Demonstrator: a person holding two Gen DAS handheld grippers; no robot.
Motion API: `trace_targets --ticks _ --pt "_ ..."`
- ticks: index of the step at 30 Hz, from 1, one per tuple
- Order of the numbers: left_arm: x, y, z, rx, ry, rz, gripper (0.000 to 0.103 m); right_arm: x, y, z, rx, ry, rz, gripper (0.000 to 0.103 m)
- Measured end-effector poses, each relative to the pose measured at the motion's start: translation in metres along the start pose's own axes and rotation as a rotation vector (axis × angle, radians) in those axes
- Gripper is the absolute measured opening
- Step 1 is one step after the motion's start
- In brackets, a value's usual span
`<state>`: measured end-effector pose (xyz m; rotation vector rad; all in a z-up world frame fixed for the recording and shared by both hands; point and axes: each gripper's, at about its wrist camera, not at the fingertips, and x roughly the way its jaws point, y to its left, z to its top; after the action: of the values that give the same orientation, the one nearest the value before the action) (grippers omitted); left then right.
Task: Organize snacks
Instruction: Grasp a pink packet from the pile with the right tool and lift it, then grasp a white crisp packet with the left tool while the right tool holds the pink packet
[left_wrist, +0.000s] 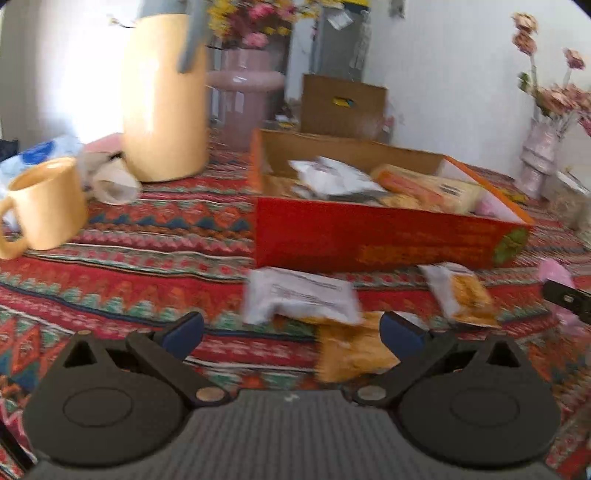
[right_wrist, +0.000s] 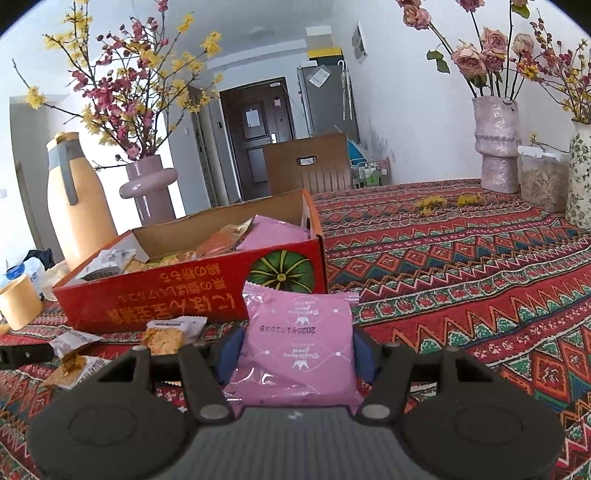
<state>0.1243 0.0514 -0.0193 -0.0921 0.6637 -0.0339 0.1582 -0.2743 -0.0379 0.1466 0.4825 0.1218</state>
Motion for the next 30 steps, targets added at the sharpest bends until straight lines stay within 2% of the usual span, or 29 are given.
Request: trace_targets --ticks 9,15,18,21,23,30 --pt "0.019 -0.042 0.004 0.046 0.109 -0.010 0.103 -0.004 -0.001 -0.001 0.001 -0.016 0.009 0.061" --pt "0.035 -0.053 0.002 0.049 0.162 0.050 0.103 -0.005 -0.002 -0.001 0.005 -0.023 0.017 0.061" --pt "0.036 -0.055 -0.003 0.054 0.147 0.089 0.099 -0.005 -0.003 -0.001 0.004 -0.028 0.021 0.061" --pt "0.032 -0.056 -0.006 0.056 0.134 0.087 0.090 -0.006 -0.003 -0.001 0.002 -0.030 0.025 0.061" --pt "0.028 -0.058 -0.005 0.058 0.130 0.084 0.077 -0.006 -0.002 -0.001 0.001 -0.031 0.027 0.061" --pt "0.020 -0.061 -0.008 0.063 0.111 0.076 0.063 -0.006 0.000 -0.001 -0.009 -0.036 0.032 0.061"
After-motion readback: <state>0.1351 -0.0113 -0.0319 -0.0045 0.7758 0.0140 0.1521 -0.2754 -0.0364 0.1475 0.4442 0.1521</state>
